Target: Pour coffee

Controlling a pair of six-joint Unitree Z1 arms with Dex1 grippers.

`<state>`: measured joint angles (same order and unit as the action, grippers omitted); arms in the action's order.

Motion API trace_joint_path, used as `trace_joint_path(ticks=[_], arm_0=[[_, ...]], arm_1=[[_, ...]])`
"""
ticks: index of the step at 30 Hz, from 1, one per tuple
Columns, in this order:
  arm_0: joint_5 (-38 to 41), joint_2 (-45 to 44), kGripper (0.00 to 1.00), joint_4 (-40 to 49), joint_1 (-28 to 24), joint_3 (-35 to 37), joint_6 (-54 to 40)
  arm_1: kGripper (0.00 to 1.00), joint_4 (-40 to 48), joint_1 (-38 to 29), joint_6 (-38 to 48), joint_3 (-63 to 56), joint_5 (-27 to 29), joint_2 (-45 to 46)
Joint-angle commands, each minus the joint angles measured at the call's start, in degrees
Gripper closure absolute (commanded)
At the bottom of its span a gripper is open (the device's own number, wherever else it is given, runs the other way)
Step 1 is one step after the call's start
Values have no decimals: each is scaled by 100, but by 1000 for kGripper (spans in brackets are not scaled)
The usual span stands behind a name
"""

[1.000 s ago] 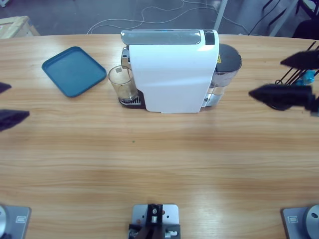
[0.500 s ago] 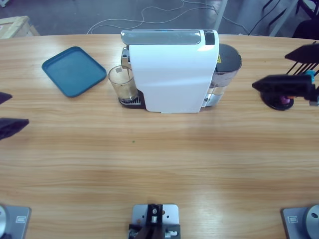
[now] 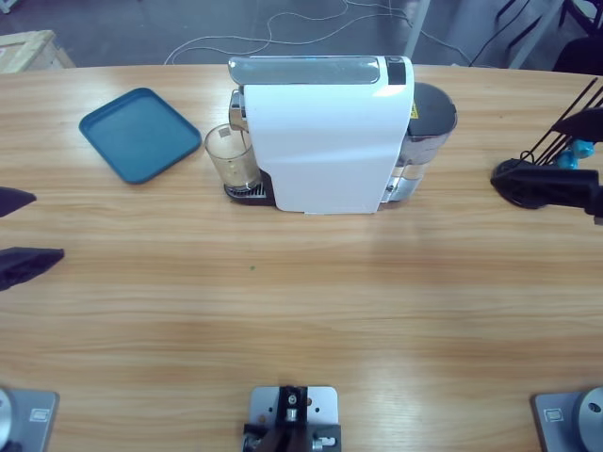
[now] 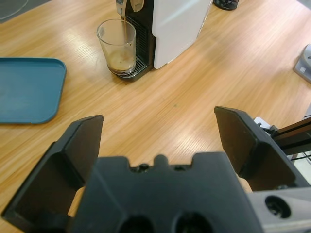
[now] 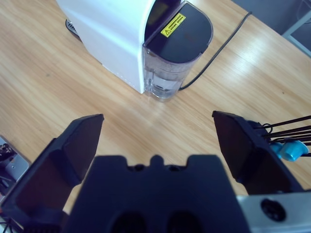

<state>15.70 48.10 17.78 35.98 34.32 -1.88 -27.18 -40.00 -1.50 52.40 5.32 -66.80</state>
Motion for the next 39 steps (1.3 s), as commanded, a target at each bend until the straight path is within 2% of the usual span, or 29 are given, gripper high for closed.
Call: trace_joint_path(ticks=[1,10,14,17,25,39], arm_0=[[-72,-50,0,77,50,-143,-32],[-14,-89,0,33,50,-194,-7],[-58,-108,0,-113,50,-275,30],[-58,-143,0,-190,50,-333,30],[-58,-223,0,-213,50,-374,30],[-40,-233,0,-266,50,-418,24]], arm_1=[[0,148,89,-10,-136,62,63],[0,310,89,19,-238,99,-26],[0,501,89,149,-164,500,-200],[0,728,89,-150,-225,428,-69],[0,661,89,-89,-514,185,239],[0,570,89,-25,-540,92,251]])
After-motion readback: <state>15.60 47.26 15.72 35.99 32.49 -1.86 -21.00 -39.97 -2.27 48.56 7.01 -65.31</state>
